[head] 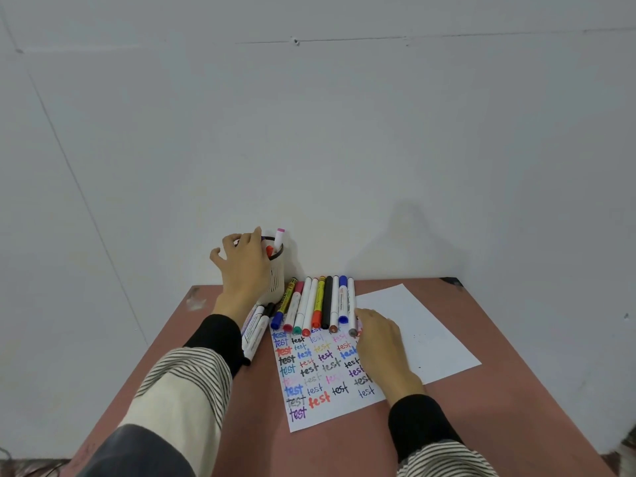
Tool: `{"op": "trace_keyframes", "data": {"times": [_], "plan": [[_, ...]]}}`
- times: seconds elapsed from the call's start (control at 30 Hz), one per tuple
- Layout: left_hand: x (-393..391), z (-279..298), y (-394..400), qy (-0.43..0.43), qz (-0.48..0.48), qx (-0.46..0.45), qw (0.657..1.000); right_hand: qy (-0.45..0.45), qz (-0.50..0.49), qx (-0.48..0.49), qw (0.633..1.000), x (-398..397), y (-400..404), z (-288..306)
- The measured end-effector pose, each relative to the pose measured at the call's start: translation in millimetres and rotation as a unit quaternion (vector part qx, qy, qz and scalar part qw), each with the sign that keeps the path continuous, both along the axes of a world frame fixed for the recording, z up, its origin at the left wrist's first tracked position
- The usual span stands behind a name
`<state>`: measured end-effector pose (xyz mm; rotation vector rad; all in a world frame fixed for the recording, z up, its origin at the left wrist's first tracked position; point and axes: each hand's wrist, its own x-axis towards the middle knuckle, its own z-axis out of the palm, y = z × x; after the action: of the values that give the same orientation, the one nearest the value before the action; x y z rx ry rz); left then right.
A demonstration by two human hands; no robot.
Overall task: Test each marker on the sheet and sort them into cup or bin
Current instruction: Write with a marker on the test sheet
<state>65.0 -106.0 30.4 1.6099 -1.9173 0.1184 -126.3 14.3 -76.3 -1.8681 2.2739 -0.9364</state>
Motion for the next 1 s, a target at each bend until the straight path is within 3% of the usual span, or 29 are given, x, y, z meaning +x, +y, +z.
{"op": "trace_keyframes", "data": {"times": [0.23, 0.5, 0.77, 1.0], "plan": [[-24, -34, 40, 0.110, -0.071, -0.168, 0.977, -0.001, 0.000, 0.011, 1.000, 1, 2, 4], [-42, -94, 63, 0.088, -0.128, 0.005, 0.988, -0.009, -0.004, 0.030, 0.999, 4, 4, 10], [-43, -104, 55, 0.044, -0.147, 0.029, 0.988, -0.114, -0.060, 0.007, 0.992, 8, -1, 26], [-43, -105, 55, 0.044, -0.154, 0.037, 0.986, -0.072, -0.080, 0.160, 0.981, 13, -15, 42]]}}
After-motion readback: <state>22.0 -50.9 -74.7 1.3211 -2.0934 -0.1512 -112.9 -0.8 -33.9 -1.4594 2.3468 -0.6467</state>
